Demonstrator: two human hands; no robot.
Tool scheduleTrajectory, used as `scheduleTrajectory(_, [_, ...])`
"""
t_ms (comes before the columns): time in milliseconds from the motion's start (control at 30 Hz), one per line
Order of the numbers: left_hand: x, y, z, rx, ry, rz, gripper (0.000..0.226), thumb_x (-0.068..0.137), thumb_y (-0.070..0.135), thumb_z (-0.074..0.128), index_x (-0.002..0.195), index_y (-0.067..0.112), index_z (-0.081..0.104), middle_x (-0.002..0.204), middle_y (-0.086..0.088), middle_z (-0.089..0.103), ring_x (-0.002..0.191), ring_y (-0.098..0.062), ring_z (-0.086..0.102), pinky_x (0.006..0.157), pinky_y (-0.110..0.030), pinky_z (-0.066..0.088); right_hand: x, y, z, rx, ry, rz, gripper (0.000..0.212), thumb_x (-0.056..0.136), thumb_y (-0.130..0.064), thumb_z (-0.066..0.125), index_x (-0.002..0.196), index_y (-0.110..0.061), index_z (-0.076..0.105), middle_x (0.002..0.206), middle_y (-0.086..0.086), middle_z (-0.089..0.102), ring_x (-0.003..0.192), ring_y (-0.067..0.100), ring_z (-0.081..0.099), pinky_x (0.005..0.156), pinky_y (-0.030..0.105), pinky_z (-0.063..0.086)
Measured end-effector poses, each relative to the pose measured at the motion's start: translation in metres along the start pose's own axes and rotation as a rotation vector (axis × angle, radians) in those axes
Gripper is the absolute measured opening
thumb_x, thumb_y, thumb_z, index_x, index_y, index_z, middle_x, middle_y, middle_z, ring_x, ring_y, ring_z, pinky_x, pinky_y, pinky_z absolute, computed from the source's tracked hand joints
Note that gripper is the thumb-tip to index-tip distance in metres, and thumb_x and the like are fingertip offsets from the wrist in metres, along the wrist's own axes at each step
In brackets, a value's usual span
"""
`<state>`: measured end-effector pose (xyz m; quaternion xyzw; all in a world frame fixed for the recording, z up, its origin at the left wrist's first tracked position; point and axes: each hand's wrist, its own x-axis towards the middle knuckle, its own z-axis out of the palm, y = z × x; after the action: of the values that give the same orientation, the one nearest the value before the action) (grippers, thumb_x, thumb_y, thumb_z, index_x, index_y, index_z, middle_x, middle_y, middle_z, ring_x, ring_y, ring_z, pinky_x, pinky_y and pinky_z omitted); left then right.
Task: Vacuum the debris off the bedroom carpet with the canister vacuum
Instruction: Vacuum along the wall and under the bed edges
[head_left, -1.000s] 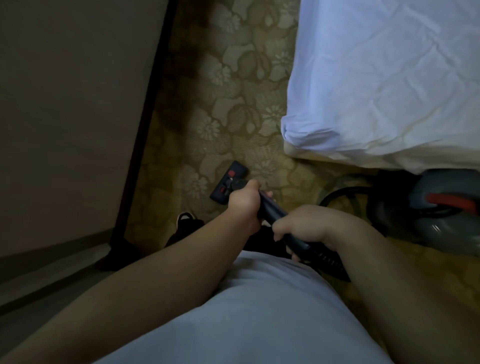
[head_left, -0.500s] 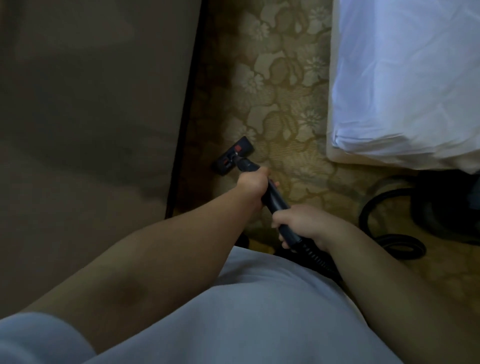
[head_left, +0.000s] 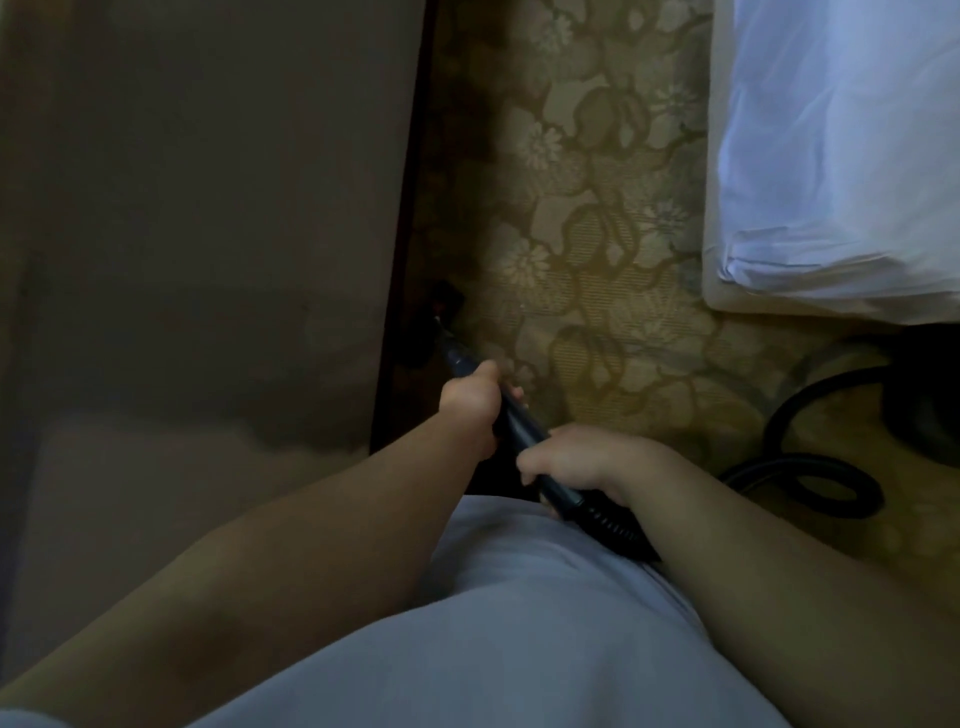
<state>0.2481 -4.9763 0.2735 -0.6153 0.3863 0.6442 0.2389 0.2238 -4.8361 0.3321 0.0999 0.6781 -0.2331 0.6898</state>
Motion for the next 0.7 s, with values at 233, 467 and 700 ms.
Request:
scheduleTrajectory(233, [-0.005,0.006,0.030,-0.067,-0.061,0.073,0.021,0.095,0.020,0.060,0.113,0.009,0.062,0.080,-0.007,0.065,0.073,-0.023,0.065,0.078,-0.041,0.057,-0.008,0.009,-0.023,0.099,0.120,-0.069,0.031,0.080,-0.022,0.073,0.103,-0.002,0.070,0.090,0.018,0.077,0.081,0.030,0.078,0.089,0.046,0.063])
scheduleTrajectory(467, [-0.002,-0.061,0.113,0.023,-0.113,0.140,0.035,0.093,0.019,0.064,0.123,0.004,0.055,0.080,-0.011,0.067,0.069,-0.026,0.069,0.063,-0.038,0.058,-0.011,0.112,-0.059,0.122,0.176,-0.068,0.054,0.058,-0.038,0.076,0.105,-0.013,0.068,0.104,0.018,0.075,0.097,0.035,0.075,0.095,0.055,0.061])
scheduleTrajectory(700, [-0.030,-0.176,0.203,0.095,-0.114,0.047,0.045,0.091,0.023,0.067,0.130,0.005,0.053,0.087,-0.012,0.071,0.069,-0.027,0.069,0.060,-0.038,0.057,-0.039,0.262,-0.086,0.161,0.121,-0.023,0.031,0.084,-0.023,0.073,0.110,-0.008,0.065,0.094,0.020,0.075,0.083,0.035,0.076,0.078,0.043,0.062])
